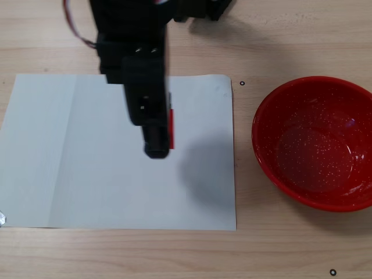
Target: Grasp the red cube and put it in the red bowl.
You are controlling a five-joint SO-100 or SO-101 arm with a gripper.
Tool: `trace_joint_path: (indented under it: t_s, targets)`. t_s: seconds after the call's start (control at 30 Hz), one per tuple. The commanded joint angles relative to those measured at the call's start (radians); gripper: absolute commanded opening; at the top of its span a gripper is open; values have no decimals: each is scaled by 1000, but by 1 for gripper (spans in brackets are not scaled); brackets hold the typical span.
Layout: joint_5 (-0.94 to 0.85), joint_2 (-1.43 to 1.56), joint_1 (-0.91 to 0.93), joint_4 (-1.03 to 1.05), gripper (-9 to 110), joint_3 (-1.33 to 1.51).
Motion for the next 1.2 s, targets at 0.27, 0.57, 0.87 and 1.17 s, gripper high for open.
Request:
trace_joint_path:
  t_s: [0.27, 0.57, 0.87, 1.17]
  targets:
    - [-52, 206, 190, -6, 0, -178]
    - [-74, 206, 362, -92, 0, -213]
    - [-75, 190, 495, -183, 0, -216]
    - [-63, 160, 575, -249, 10, -184]
